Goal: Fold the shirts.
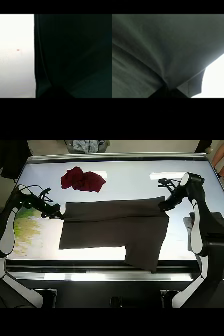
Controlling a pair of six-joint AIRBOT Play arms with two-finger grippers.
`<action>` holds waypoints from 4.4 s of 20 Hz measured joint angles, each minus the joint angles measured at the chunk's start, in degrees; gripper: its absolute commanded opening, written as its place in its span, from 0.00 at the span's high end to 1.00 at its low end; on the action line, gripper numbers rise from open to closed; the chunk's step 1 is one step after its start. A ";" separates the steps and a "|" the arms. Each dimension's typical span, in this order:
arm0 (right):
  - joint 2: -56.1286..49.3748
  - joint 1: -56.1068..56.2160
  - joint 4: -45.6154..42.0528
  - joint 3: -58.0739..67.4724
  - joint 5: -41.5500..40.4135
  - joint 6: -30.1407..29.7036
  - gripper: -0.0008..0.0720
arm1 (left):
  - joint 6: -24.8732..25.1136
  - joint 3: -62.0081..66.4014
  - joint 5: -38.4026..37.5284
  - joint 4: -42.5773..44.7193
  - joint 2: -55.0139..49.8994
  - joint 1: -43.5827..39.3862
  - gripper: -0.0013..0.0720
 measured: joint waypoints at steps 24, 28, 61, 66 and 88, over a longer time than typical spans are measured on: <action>25.66 -11.65 2.84 -33.20 5.03 -5.51 0.26 | 2.47 -51.58 16.79 -1.66 30.18 4.85 0.54; 28.59 -11.65 3.06 -38.45 3.80 -6.10 0.24 | 1.97 -52.41 20.06 -2.12 29.68 3.02 0.94; 26.29 -11.06 32.89 -36.54 -28.76 -14.36 0.93 | 0.94 -20.48 21.03 -4.09 19.69 2.73 0.95; 13.77 -7.34 34.40 -26.43 -35.19 -11.37 0.92 | -2.40 -4.70 20.76 -4.63 4.96 0.94 0.95; -3.30 -18.01 33.03 -11.69 -10.51 -0.66 0.01 | -4.26 16.44 8.85 -5.29 8.83 1.84 0.01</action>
